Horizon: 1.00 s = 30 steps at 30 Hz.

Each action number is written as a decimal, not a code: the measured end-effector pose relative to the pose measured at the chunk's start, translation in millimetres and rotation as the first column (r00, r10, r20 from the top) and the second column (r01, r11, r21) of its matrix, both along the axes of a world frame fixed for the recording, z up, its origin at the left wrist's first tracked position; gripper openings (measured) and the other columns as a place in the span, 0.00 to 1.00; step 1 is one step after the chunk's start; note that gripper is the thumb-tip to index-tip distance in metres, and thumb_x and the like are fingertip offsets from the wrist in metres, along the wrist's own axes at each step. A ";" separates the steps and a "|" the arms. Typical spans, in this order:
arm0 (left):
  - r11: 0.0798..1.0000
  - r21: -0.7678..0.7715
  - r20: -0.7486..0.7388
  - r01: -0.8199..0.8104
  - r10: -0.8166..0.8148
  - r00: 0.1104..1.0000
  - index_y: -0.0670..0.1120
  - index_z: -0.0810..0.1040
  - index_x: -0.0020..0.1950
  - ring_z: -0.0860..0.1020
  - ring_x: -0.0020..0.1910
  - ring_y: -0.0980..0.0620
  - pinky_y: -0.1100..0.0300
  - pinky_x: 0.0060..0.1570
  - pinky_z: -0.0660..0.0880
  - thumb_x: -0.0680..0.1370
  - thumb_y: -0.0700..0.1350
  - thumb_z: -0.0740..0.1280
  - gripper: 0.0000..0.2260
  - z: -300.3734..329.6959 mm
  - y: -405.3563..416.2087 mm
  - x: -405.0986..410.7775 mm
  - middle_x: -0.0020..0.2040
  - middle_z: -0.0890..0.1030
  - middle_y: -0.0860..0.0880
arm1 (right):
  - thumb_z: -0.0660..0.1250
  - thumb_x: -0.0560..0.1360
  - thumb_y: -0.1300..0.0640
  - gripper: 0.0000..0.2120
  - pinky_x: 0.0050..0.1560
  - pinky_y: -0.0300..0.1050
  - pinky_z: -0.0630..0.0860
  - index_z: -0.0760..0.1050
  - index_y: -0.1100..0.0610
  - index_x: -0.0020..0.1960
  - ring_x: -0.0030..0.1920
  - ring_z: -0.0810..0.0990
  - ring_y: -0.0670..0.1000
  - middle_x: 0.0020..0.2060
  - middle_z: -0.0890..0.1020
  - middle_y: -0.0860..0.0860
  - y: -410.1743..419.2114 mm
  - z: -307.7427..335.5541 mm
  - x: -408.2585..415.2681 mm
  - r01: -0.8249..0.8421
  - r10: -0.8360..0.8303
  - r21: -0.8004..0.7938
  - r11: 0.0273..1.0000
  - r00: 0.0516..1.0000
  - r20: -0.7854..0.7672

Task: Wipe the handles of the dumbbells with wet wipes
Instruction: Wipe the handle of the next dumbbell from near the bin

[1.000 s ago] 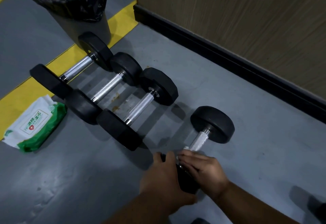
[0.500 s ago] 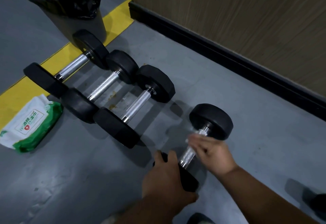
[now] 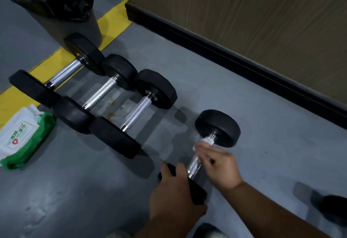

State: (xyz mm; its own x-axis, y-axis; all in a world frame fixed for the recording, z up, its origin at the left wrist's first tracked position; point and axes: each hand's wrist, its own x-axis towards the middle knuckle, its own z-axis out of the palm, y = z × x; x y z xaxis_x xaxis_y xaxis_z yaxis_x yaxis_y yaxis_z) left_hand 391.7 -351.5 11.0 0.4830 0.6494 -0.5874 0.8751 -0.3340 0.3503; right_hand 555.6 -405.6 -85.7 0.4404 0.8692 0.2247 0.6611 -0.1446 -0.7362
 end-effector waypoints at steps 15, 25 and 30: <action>1.000 0.011 0.001 -0.005 0.005 1.000 0.57 0.56 0.66 0.79 0.60 0.45 0.55 0.54 0.76 0.63 0.66 0.74 0.40 -3.6 -10.5 3.7 0.75 0.50 0.46 | 0.68 0.80 0.52 0.10 0.60 0.42 0.80 0.85 0.52 0.56 0.58 0.83 0.43 0.57 0.85 0.44 -12.1 4.3 -3.1 -0.371 0.375 -0.061 0.927 0.923 0.084; 0.985 -0.117 -0.026 0.129 -0.133 0.991 0.55 0.58 0.69 0.76 0.64 0.39 0.53 0.62 0.72 0.70 0.66 0.68 0.34 0.0 7.8 -1.3 0.74 0.53 0.43 | 0.67 0.80 0.51 0.11 0.60 0.42 0.79 0.86 0.53 0.54 0.58 0.83 0.42 0.56 0.85 0.45 -17.3 6.4 -9.9 -0.340 0.341 -0.048 0.939 0.940 0.013; 0.964 -0.248 -0.085 0.093 -0.118 0.989 0.59 0.67 0.55 0.77 0.49 0.51 0.54 0.57 0.78 0.48 0.69 0.78 0.41 5.1 41.9 5.1 0.58 0.60 0.50 | 0.73 0.76 0.58 0.06 0.59 0.44 0.79 0.87 0.55 0.53 0.55 0.82 0.37 0.54 0.84 0.40 4.7 5.4 30.1 0.053 -0.053 0.006 0.999 0.999 -0.014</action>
State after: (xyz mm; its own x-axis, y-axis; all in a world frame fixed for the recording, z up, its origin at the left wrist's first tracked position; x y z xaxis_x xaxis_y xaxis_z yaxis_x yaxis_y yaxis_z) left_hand 396.8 -309.7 16.1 0.4730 0.4296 -0.7693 0.8737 -0.3415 0.3465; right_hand 585.7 -401.0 -80.3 0.4886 0.8433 0.2239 0.6423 -0.1740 -0.7464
